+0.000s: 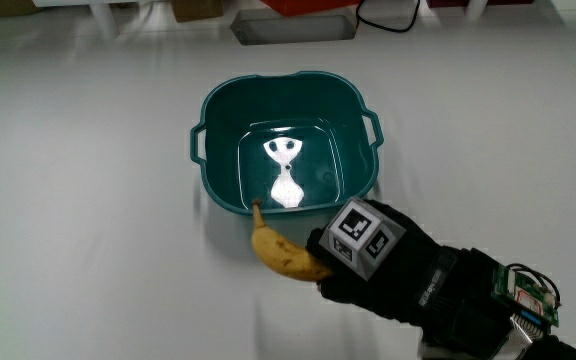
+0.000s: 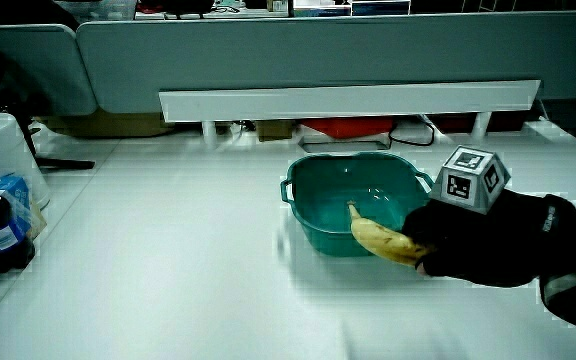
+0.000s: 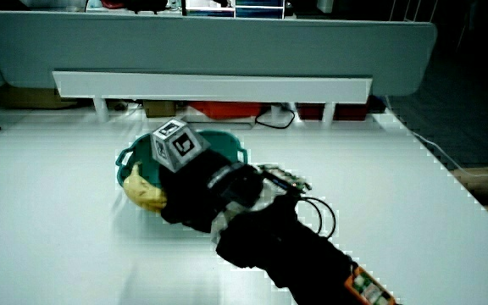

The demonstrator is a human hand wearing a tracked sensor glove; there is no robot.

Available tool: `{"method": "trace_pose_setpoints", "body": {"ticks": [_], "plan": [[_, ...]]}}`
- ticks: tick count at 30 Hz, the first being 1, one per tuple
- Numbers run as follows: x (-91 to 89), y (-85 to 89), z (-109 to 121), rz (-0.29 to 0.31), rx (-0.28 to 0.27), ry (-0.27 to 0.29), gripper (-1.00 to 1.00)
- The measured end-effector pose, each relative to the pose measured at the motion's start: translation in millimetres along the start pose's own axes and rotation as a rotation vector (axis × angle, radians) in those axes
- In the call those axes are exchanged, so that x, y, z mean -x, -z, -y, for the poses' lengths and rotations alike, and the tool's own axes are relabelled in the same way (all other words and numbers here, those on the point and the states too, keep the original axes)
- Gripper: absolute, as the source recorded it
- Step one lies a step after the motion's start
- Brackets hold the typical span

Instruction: Place banana on desk

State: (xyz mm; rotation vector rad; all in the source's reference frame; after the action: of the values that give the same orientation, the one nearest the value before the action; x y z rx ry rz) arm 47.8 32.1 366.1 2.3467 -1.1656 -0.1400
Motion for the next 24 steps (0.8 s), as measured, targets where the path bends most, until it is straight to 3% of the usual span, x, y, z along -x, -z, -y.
{"method": "trace_pose_setpoints", "body": {"ticks": [4,16,24], "plan": [[8.5,8.2,2,-0.01,0.005,-0.027,0.0],[38.6,50.6,-12,-0.035,0.113,-0.093,0.0],[45.2,68.5,-18,-0.047,0.155,-0.103,0.0]]}}
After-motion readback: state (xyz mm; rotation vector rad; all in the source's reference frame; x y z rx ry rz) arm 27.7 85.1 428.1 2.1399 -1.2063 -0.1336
